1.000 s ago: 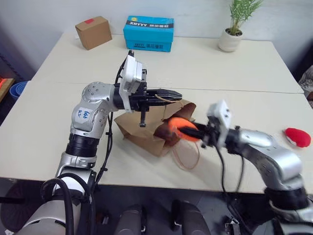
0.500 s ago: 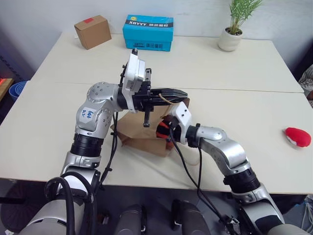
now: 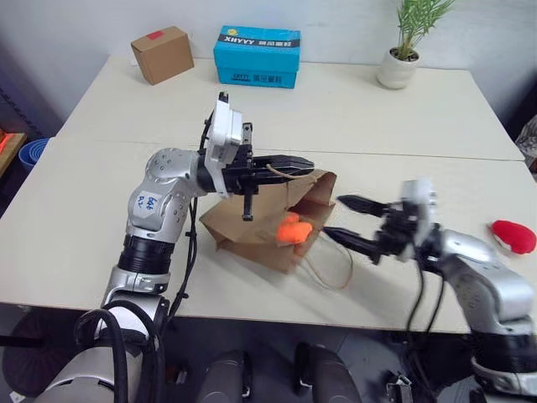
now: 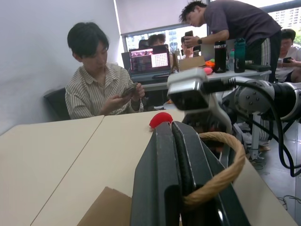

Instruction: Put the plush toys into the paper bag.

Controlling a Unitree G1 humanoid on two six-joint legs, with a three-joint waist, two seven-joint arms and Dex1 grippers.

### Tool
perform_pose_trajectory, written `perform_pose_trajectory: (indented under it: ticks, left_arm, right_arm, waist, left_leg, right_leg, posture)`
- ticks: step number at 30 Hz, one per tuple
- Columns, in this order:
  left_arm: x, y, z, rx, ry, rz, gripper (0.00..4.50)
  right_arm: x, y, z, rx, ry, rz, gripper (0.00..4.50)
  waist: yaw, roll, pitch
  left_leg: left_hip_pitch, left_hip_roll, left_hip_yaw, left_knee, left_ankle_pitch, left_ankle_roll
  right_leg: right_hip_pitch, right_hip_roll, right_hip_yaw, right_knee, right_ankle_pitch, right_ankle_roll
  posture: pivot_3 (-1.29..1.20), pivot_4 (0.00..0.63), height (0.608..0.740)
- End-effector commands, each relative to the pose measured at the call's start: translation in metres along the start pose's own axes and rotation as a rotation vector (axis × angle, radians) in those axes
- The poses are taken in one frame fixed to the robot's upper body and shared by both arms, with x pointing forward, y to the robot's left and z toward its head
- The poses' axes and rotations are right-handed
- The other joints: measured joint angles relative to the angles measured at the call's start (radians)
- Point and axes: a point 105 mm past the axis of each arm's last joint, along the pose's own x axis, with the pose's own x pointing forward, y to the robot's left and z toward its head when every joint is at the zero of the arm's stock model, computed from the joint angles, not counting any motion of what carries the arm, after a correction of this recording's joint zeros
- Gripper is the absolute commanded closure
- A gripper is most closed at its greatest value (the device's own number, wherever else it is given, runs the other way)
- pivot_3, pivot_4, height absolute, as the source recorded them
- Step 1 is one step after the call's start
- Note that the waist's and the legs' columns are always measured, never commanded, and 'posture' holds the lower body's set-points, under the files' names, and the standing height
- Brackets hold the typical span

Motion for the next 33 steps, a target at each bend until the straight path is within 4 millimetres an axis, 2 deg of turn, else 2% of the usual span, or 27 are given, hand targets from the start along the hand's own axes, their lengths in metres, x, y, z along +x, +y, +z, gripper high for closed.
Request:
perform_pose_trajectory:
  ticks: [1,3,7,9,11,13,15,19,22,24,27,29,33]
  left_arm:
    - [0.002,-0.002,0.014,0.074,-0.016,-0.002,4.5]
    - [0.002,-0.003,0.013,0.077,-0.014,0.003,4.5]
    - [0.001,-0.002,0.012,0.075,-0.018,0.016,4.5]
    - [0.001,-0.002,0.012,0.074,-0.018,0.018,4.5]
    - [0.001,-0.003,0.011,0.075,-0.01,0.017,4.5]
    - [0.001,-0.003,0.011,0.077,-0.008,0.017,4.5]
    - [0.001,-0.004,0.012,0.074,-0.013,0.015,4.5]
    - [0.002,-0.006,0.013,0.071,-0.015,0.013,4.5]
    - [0.004,-0.006,0.013,0.07,-0.016,0.013,4.5]
    - [0.005,-0.006,0.014,0.071,-0.017,0.011,4.5]
    - [0.004,-0.008,0.014,0.075,-0.016,0.005,4.5]
    - [0.005,-0.009,0.014,0.075,-0.016,0.007,4.5]
    - [0.006,-0.01,0.012,0.069,-0.02,0.011,4.5]
  right_arm:
    - [-0.064,-0.022,0.008,-0.151,0.017,-0.292,0.04]
    - [-0.11,-0.034,0.002,-0.223,0.044,-0.529,0.04]
    - [-0.186,-0.036,-0.02,-0.356,0.209,-0.875,0.04]
    - [-0.214,-0.031,-0.032,-0.357,0.272,-0.996,0.04]
    - [-0.234,-0.026,-0.043,-0.329,0.33,-1.089,0.04]
    - [-0.238,-0.026,-0.048,-0.298,0.352,-1.115,0.04]
    - [-0.231,-0.032,-0.042,-0.279,0.328,-1.098,0.04]
    - [-0.217,-0.056,-0.036,-0.189,0.335,-1.045,0.04]
    - [-0.213,-0.075,-0.03,-0.203,0.368,-1.03,0.04]
    - [-0.21,-0.097,-0.032,-0.159,0.416,-1.021,0.04]
    - [-0.209,-0.14,-0.044,-0.061,0.576,-1.02,0.04]
    - [-0.21,-0.154,-0.051,0.014,0.626,-1.033,0.04]
    - [-0.205,-0.175,-0.058,0.008,0.673,-1.036,0.98]
  waist:
    - [0.005,0.0,0.0]
    - [0.011,0.0,0.0]
    - [0.006,0.0,0.0]
    - [-0.002,0.0,0.0]
    - [-0.006,0.0,0.0]
    - [-0.015,0.001,0.0]
    - [-0.028,0.001,0.0]
    - [-0.038,0.002,-0.001]
    - [-0.028,0.001,-0.001]
    - [-0.02,0.001,-0.001]
    - [-0.028,0.002,-0.001]
    - [-0.03,0.002,0.0]
    - [-0.025,0.002,-0.001]
  left_leg:
    - [0.0,0.0,0.0,0.0,0.0,0.0]
    - [0.0,-0.001,0.0,0.0,0.0,0.0]
    - [0.003,-0.001,0.003,-0.001,0.0,0.0]
    - [0.005,-0.001,0.005,-0.001,0.0,0.0]
    - [0.007,0.0,0.005,-0.002,0.0,0.0]
    - [0.009,0.001,0.007,-0.003,-0.001,-0.001]
    - [0.009,0.002,0.008,-0.003,-0.001,-0.002]
    - [0.011,0.002,0.01,-0.003,-0.001,-0.002]
    - [0.01,0.003,0.009,-0.003,0.0,-0.002]
    - [0.009,0.003,0.008,-0.003,0.0,-0.002]
    - [0.009,0.0,0.01,-0.001,0.0,0.002]
    - [0.009,-0.002,0.011,-0.001,0.001,0.004]
    - [0.007,0.0,0.009,-0.002,0.001,0.002]
  right_leg:
    - [0.0,0.0,0.0,-0.001,0.0,0.0]
    - [0.001,0.0,0.0,-0.002,0.0,0.0]
    - [0.002,0.001,0.0,-0.001,0.001,0.001]
    - [0.002,0.0,0.002,-0.001,0.001,0.001]
    - [0.003,0.0,0.005,-0.003,0.001,0.001]
    - [0.003,-0.001,0.008,-0.003,0.0,0.001]
    - [0.002,-0.001,0.009,-0.003,0.0,0.0]
    - [0.002,-0.002,0.013,-0.001,0.0,0.0]
    - [0.002,-0.002,0.012,0.0,-0.001,-0.001]
    - [0.001,-0.001,0.011,0.002,-0.001,-0.001]
    - [0.002,-0.001,0.01,0.003,0.0,0.001]
    - [0.001,-0.003,0.01,0.003,0.001,0.002]
    - [0.001,-0.002,0.008,0.003,0.0,0.001]
  posture:
    - [0.0,0.15,0.74]
    - [0.0,0.15,0.74]
    - [0.0,0.15,0.74]
    - [0.0,0.15,0.74]
    - [0.0,0.15,0.74]
    - [0.0,0.15,0.74]
    - [0.0,0.15,0.74]
    - [0.0,0.15,0.74]
    - [0.0,0.15,0.74]
    - [0.0,0.15,0.74]
    - [0.0,0.15,0.74]
    - [0.0,0.15,0.74]
    - [0.0,0.15,0.74]
